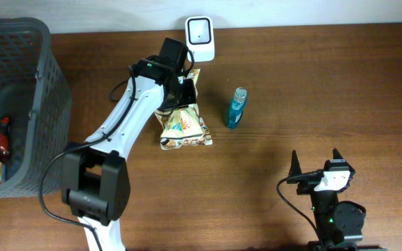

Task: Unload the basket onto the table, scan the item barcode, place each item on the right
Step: 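Carry the yellow bag over the PanTree bag toward the scanner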

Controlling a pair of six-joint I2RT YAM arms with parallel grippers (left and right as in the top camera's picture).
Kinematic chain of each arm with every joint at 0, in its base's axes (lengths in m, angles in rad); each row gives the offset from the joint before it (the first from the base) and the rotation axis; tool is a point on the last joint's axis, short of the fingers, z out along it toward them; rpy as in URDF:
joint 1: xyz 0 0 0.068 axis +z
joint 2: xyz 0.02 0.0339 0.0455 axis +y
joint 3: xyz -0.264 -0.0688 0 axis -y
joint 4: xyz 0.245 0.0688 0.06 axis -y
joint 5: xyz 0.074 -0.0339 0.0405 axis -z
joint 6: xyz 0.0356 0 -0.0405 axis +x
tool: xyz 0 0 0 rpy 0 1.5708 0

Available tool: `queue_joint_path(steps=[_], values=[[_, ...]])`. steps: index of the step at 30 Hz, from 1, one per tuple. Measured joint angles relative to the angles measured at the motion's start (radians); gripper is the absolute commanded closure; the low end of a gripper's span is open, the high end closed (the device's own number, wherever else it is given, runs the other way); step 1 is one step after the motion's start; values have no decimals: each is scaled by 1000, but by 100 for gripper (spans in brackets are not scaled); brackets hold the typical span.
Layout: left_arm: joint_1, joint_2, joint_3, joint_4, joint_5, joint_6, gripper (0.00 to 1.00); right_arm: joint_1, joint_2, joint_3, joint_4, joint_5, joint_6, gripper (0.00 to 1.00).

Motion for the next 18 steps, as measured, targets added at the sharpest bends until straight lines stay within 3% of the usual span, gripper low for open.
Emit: queue_joint_path(steps=[4,6,7,14,18], values=[[-1,19,0,14,-1,-18,78,0,0,0,0,0,0,2],[-3,20,0,16,0,-23,61,0,0,0,0,0,1,1],[-5,20,0,21,0,-27,60,0,0,0,0,0,1,2],[-12,20,0,28,0,-29,64,0,0,0,0,0,0,2],[-12,20,10,15,0,-28,72,0,0,0,0,0,0,2]])
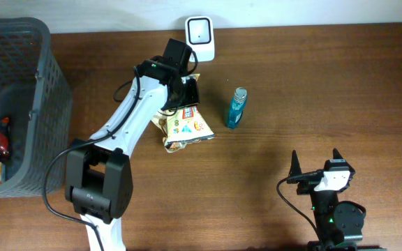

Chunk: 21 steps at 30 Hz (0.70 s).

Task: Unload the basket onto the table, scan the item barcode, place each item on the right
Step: 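Carry the yellow bag over the PanTree bag toward the scanner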

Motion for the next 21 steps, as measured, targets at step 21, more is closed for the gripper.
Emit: queue_joint_path(steps=[21], values=[[80,-43,-24,-22,-292,18,100,0,0,0,0,0,0,2]])
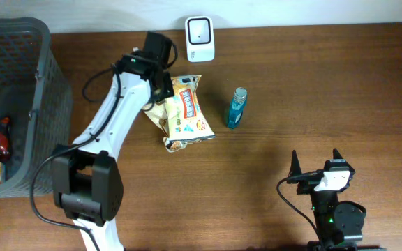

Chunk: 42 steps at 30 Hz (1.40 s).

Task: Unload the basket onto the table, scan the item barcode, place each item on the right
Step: 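Carry the yellow bag over the PanTree bag toward the scanner, then release the yellow bag beside the PanTree bag and withdraw left gripper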

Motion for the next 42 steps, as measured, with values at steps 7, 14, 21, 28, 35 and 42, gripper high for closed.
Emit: queue_joint_path(steps=[7,14,21,28,35,42], values=[[-44,0,-191,220,101,-8,100,0,0,0,0,0,0,2],[-90,0,-240,314,144,-8,100,0,0,0,0,0,0,2],[-133,0,-243,362,169,-8,100,0,0,0,0,0,0,2],[-148,0,-244,367,175,-8,100,0,0,0,0,0,0,2],[-120,-81,-172,224,180,26,92,0,0,0,0,0,0,2],[-40,-372,-57,109,146,146,18,0,0,0,0,0,0,2]])
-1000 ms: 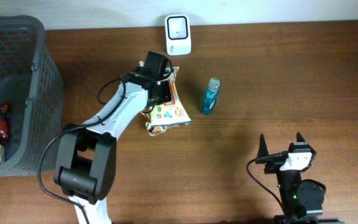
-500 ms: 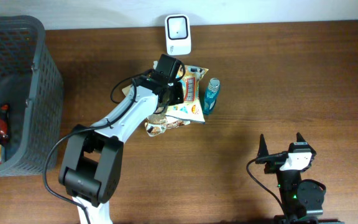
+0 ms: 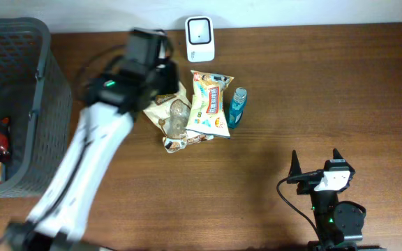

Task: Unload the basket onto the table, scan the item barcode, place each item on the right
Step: 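Release the yellow bag beside the PanTree bag and withdraw left gripper, then reach into the basket and grasp the black-and-red snack pack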

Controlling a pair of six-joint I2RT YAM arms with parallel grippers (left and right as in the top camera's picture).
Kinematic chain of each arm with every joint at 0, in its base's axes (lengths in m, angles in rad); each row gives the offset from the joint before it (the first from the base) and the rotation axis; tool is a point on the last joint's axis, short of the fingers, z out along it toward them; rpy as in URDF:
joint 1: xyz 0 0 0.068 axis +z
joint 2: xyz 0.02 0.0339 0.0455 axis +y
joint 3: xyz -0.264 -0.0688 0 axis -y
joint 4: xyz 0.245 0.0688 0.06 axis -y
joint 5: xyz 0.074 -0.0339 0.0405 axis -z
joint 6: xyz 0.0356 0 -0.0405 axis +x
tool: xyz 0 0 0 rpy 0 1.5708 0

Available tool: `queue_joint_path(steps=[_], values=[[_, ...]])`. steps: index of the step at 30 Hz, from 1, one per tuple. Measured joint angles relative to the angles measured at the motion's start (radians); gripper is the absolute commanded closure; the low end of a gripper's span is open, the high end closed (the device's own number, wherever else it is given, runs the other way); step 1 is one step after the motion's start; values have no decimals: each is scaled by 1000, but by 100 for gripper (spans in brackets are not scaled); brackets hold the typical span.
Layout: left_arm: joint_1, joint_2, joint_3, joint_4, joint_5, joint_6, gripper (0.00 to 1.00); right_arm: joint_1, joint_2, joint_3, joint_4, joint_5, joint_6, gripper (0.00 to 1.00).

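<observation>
A white barcode scanner stands at the table's back edge. My left arm is raised and blurred, and its gripper is shut on the left edge of a colourful snack bag. The bag hangs printed side up just in front of the scanner and covers part of a teal bottle. A second, crumpled bag lies on the table below the gripper. My right gripper rests open at the front right, holding nothing.
A dark grey mesh basket fills the left side, with a red packet and another packet inside. Brown wooden table stretches to the right of the bottle.
My left arm has risen towards the camera, and the colourful bag has moved right, from beside the crumpled bag to over the teal bottle. The right arm has not moved.
My left gripper was down on the bags in front of the scanner. The bags then shifted slightly under it. Later the gripper was further left with the colourful bag turned up on the other. Now that bag hangs clear, in front of the scanner.
</observation>
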Motion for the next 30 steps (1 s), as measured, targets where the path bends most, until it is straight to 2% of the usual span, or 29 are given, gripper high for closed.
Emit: queue_joint_path(steps=[1,6,13,21,26,30], values=[[13,-40,5,-10,-3,26,0,0,0,0,0,0,0,1],[99,-201,8,-34,-63,134,1,0,0,0,0,0,0,2],[320,-312,8,-27,-282,182,1,0,0,0,0,0,0,2],[679,-255,9,117,-334,190,1,0,0,0,0,0,0,2],[785,-175,9,146,-344,197,1,0,0,0,0,0,0,2],[844,-97,10,156,-346,299,1,0,0,0,0,0,0,1]])
